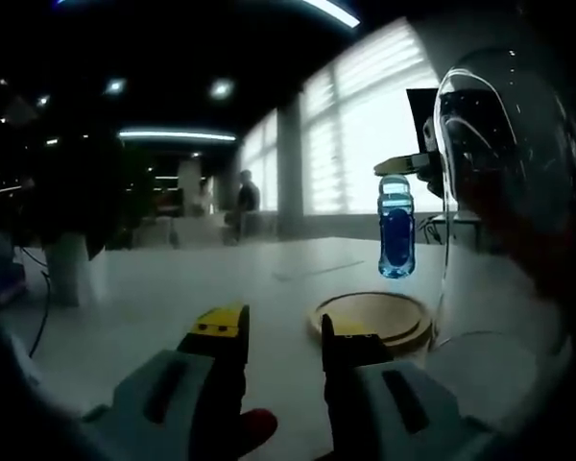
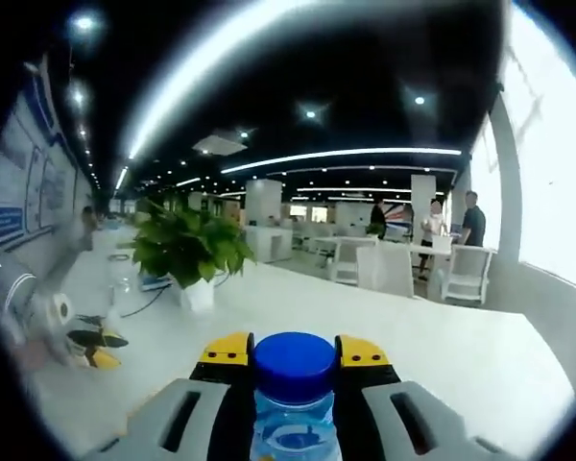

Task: Open the cover put in the Mizone put the cover back on

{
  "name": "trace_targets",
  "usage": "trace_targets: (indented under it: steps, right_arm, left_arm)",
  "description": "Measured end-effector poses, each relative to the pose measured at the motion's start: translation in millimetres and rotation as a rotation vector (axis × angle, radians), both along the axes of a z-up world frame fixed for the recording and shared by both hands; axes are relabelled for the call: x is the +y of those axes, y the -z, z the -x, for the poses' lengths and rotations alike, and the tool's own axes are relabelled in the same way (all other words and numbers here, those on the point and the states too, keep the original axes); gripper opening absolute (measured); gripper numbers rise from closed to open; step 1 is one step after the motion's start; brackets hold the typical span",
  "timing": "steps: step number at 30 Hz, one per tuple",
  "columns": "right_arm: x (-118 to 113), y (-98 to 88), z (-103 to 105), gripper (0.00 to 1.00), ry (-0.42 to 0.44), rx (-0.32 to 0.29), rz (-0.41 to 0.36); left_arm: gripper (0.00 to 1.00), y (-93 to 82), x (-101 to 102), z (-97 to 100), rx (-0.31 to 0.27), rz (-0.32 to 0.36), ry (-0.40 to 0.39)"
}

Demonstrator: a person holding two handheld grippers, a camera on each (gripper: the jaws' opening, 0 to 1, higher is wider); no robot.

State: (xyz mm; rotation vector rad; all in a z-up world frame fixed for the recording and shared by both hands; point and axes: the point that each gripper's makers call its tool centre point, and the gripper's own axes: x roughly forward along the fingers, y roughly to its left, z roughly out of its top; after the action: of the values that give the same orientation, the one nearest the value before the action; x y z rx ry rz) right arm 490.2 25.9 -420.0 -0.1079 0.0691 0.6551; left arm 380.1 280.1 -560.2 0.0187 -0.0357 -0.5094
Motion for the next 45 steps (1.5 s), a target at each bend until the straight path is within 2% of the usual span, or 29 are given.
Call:
trace_targets:
  steps: [14, 29, 45]
  right_arm:
    - [51.5, 8.1, 12.1, 0.23, -0.095, -0.005, 0.024]
    - [101.0, 14.3, 33.4, 0.23, -0.217, 0.017, -0.012]
    - [115.5, 17.6, 38.5, 0.24, -0.241, 0.024, -0.024]
  left_arm:
    - [0.25, 0.2, -2.0, 1.8, 0.002, 0.002, 0.006]
    - [0.25, 1.9, -3.4, 1.7, 0.004, -0.009, 0.008]
    - [0.25, 2.5, -5.8, 2.6, 0.003, -0.02, 0.014]
